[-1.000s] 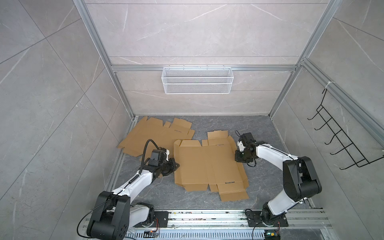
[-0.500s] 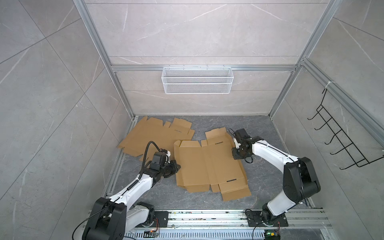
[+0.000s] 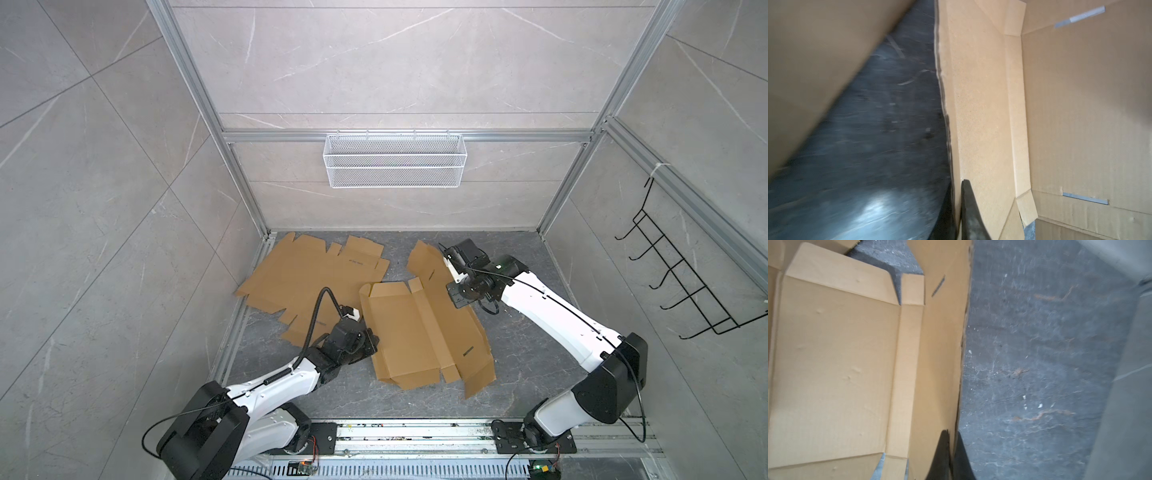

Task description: Fold the paper box

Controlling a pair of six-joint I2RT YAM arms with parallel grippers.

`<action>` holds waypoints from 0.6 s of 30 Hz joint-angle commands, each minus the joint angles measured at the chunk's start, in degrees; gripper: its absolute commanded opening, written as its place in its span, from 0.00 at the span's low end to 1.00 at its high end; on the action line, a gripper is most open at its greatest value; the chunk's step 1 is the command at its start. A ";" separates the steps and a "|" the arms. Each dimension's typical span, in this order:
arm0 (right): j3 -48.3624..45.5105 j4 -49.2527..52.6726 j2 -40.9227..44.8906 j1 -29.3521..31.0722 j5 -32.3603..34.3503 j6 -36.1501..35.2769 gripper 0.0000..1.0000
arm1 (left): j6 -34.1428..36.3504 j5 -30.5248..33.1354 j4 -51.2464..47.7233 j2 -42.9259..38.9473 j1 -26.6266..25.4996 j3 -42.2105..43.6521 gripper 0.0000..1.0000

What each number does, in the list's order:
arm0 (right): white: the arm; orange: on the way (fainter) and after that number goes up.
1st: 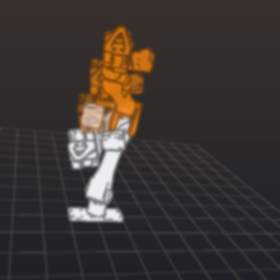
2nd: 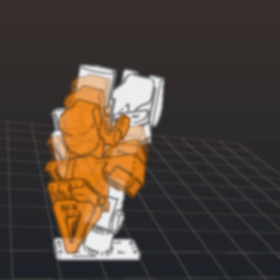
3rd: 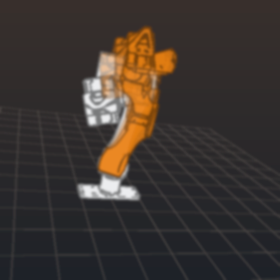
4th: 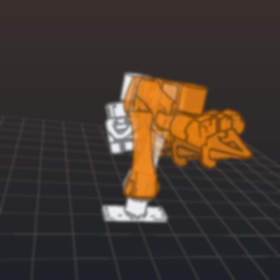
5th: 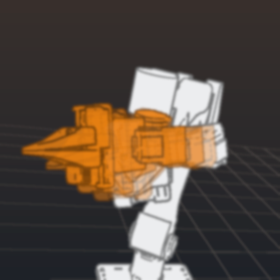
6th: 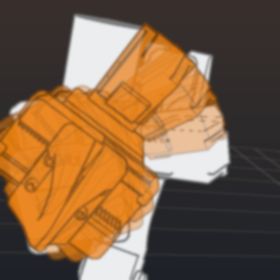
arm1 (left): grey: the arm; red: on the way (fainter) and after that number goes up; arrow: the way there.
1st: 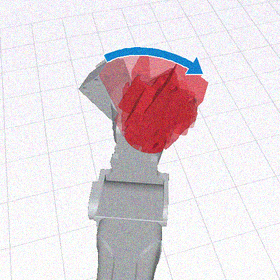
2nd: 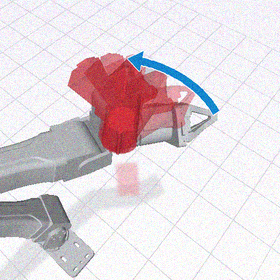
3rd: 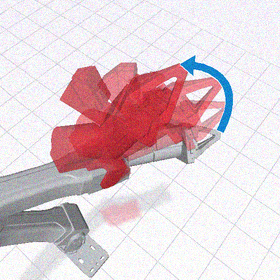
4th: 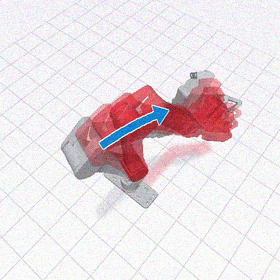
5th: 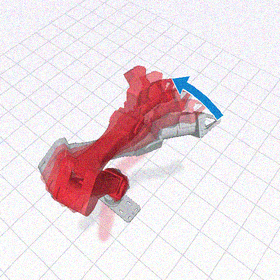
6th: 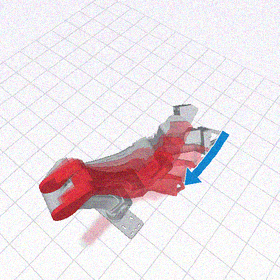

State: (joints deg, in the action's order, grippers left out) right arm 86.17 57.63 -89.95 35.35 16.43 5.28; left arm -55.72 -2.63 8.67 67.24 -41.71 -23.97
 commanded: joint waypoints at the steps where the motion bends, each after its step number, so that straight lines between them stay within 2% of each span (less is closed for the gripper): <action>1: 1.18 0.28 -2.39 1.53 10.03 -3.53 0.02 | 1.18 -0.15 4.47 2.54 -5.41 -2.79 0.00; 4: -0.73 -2.68 -3.16 3.38 17.02 -6.00 0.02 | 1.51 0.09 5.23 4.28 -8.15 -3.10 0.00; 8: -4.33 -7.56 -3.11 4.68 21.34 -10.58 0.01 | 4.73 -0.62 0.17 2.68 -8.34 -3.85 0.08; 18: -12.37 -21.77 0.45 4.88 21.20 -24.87 0.00 | 11.90 -2.39 -21.73 -6.97 -6.36 -7.90 0.42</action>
State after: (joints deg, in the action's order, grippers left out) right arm 75.11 41.89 -91.79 39.81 36.91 -13.30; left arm -47.77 -3.36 -4.71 63.75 -49.04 -28.82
